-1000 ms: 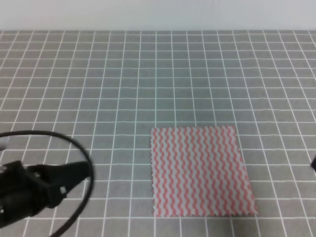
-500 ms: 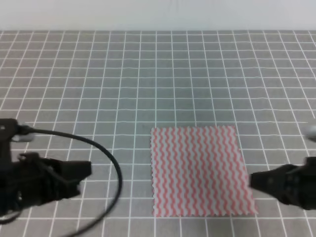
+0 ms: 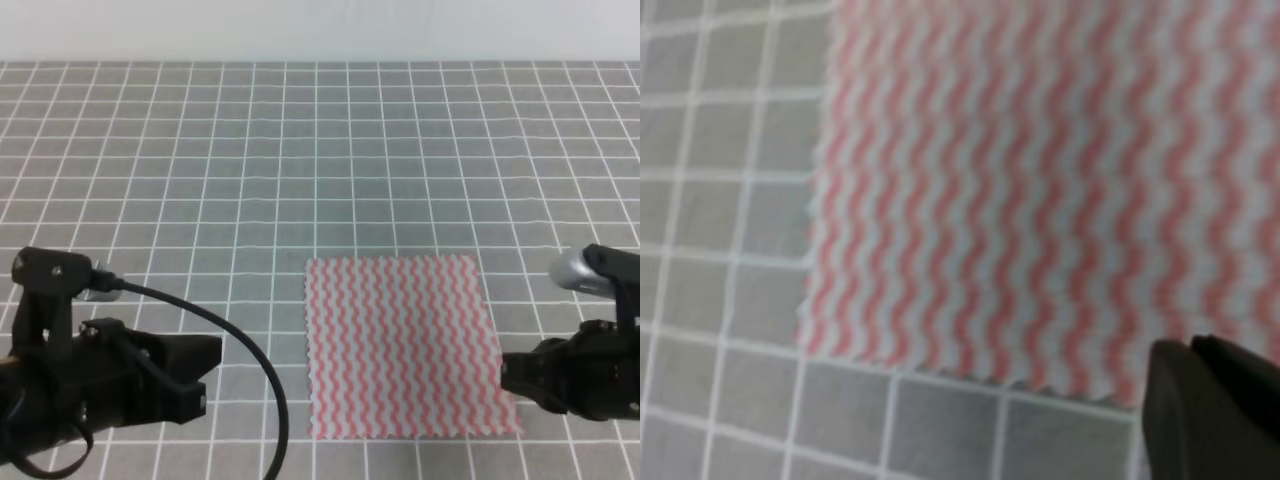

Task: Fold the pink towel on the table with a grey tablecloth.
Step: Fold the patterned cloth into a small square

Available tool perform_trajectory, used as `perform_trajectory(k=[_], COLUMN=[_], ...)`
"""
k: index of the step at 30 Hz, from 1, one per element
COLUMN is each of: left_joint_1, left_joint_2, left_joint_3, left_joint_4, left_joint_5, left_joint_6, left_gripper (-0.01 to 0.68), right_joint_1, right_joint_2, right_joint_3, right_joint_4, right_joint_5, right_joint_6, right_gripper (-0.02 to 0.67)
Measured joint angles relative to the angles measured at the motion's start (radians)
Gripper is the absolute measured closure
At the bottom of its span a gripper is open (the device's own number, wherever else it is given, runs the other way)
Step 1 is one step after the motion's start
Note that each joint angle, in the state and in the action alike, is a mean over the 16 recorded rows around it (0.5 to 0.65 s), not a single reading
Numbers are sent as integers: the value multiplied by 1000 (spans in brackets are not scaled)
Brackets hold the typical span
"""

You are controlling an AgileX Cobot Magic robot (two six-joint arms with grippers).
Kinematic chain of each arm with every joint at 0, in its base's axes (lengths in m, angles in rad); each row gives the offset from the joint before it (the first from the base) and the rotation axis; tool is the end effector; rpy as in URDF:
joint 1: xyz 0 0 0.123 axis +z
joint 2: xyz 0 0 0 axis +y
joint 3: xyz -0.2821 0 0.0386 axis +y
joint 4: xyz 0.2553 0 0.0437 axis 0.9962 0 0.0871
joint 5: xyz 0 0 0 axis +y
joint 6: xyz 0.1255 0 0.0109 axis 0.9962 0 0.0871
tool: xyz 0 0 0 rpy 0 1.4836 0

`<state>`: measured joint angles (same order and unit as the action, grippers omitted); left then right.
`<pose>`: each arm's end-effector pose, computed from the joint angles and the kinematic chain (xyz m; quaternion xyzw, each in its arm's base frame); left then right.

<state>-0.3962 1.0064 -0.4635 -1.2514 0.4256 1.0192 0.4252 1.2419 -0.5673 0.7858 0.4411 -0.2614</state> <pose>0.1827 -0.1300 0.2224 0.1766 0.8529 -0.3043 0.3857 0.2082 0.1361 0.1823 -0.0267 0.9357 0.2696 0.2261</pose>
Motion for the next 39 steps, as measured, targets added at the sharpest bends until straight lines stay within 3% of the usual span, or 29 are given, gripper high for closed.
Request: perform_trajectory(k=[8, 20, 39], left_joint_1=[0, -1, -1], left_joint_2=[1, -3, -1], left_joint_3=[0, 0, 0], left_joint_4=[5, 5, 5], left_joint_5=[-16, 6, 16], left_joint_6=[6, 10, 11], left_gripper=[673, 673, 673], right_joint_1=[-70, -82, -83], right_joint_2=[80, 212, 273], right_joint_3=[0, -1, -4], right_joint_4=[-51, -44, -38], right_joint_5=[33, 35, -7], right_joint_6=[53, 53, 52], right_gripper=[575, 406, 397])
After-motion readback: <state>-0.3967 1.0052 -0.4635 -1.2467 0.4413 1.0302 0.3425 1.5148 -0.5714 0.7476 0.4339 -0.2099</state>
